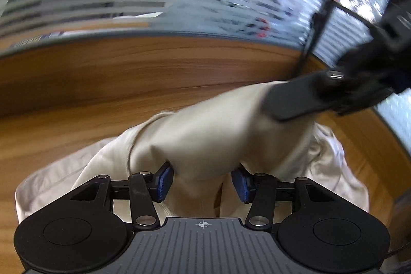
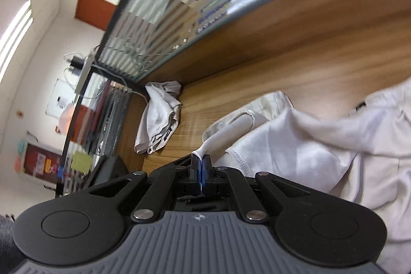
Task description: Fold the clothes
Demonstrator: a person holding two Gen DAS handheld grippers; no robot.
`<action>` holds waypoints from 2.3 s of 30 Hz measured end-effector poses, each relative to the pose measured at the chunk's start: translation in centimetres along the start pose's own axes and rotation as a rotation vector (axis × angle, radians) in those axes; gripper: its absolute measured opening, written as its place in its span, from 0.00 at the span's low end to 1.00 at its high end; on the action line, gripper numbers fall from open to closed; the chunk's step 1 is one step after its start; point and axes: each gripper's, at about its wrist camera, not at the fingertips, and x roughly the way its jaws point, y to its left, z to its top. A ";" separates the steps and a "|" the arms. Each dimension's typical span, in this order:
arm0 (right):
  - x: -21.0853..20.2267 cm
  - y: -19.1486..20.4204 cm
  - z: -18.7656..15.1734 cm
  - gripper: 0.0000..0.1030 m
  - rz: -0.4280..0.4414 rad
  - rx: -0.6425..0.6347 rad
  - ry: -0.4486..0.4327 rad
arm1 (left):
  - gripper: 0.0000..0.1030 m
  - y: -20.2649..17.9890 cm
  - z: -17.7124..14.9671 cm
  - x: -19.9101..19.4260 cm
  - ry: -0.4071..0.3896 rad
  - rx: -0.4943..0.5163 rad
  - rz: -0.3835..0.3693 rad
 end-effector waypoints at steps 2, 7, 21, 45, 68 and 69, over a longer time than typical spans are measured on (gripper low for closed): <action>0.6 -0.6 -0.1 0.01 0.009 0.027 -0.001 | 0.51 -0.5 0.2 0.5 -0.001 0.018 0.007; 1.9 -1.0 0.1 0.01 0.006 0.036 -0.006 | 0.16 -0.3 0.7 1.1 -0.009 0.006 0.083; 3.9 0.7 -0.3 0.40 -0.310 -0.249 -0.007 | 0.03 9.4 1.3 -5.1 0.169 -0.332 -0.187; 9.0 11.2 -8.4 0.21 -0.026 -0.743 0.211 | 0.03 15.9 -0.3 -7.0 0.349 -0.773 -0.339; 8.7 9.9 -7.0 0.01 -0.161 -0.739 0.085 | 0.56 15.2 2.1 -10.5 0.143 -0.537 -0.262; 8.0 9.5 -6.1 0.01 -0.152 -0.701 0.065 | 0.56 14.9 2.2 -11.0 0.129 -0.498 -0.246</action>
